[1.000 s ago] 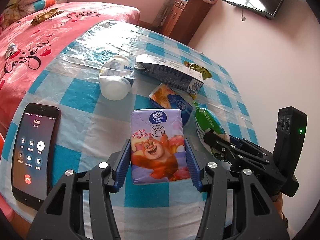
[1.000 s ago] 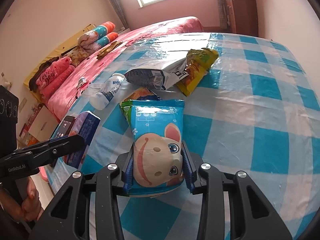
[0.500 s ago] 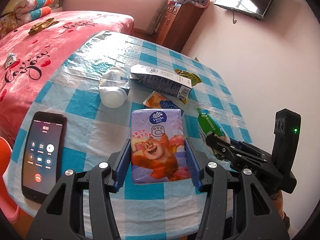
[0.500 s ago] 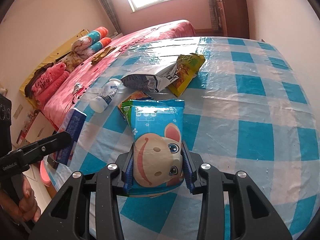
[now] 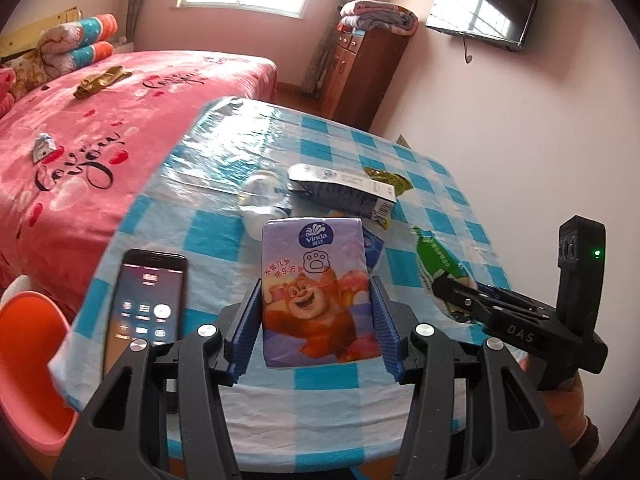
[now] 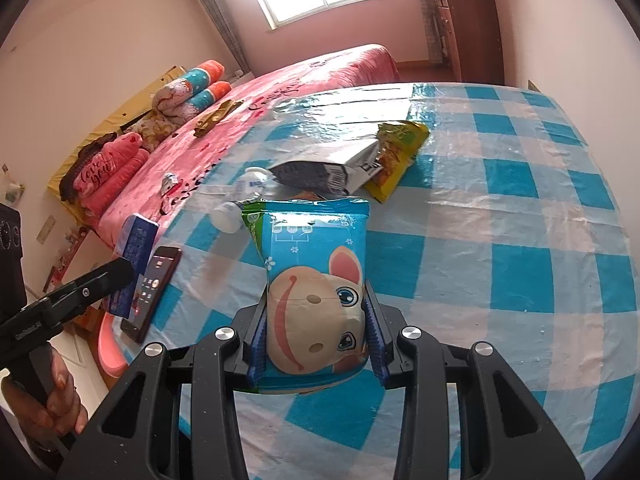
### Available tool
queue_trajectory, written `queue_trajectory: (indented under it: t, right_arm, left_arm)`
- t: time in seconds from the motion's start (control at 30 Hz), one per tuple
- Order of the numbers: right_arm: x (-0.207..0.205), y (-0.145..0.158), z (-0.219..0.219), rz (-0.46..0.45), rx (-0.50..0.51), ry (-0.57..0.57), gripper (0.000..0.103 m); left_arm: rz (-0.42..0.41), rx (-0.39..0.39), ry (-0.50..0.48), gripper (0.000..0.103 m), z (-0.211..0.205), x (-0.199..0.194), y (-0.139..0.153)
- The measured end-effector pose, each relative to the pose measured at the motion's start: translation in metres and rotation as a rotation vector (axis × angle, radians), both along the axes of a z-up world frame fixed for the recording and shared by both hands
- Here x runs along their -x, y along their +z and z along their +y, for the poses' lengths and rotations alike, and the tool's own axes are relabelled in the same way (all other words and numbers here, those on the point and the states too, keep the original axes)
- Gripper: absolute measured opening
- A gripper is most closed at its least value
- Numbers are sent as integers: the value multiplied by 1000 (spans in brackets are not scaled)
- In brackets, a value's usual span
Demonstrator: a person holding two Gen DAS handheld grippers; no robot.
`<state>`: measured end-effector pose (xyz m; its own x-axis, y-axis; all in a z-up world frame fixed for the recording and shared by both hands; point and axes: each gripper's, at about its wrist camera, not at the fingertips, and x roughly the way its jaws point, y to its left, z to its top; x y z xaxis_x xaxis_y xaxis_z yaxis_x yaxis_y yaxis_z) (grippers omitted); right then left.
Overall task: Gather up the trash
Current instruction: 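Carry the tissue pack and snack bag with both tools to the orange bucket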
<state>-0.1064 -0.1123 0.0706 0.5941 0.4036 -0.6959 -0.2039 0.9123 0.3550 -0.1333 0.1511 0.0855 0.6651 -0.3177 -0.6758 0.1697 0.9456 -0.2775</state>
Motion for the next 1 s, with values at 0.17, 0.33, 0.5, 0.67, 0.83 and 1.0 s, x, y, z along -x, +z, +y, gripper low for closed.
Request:
queue_trajectory:
  t: [0.17, 0.33, 0.5, 0.67, 0.83, 1.0]
  right_arm:
    - [0, 9, 15, -5, -6, 29, 41]
    - [-2, 17, 33, -9, -14, 71, 41]
    - [-2, 24, 56, -10, -24, 125, 41]
    - [-5, 30, 80, -7, -28, 180, 41]
    - [-7, 37, 109, -6, -29, 247, 41]
    - [-9, 46, 144, -8, -32, 329, 41]
  left_arm:
    - [-21, -20, 39, 53, 18, 7, 6]
    - [-35, -27, 91, 53, 42, 12, 11]
    - [-49, -44, 154, 53, 68, 19, 14]
    - [-44, -56, 212, 53, 94, 24, 13]
    - [-41, -84, 266, 53, 117, 32, 10]
    - [-31, -103, 329, 53, 143, 40, 4]
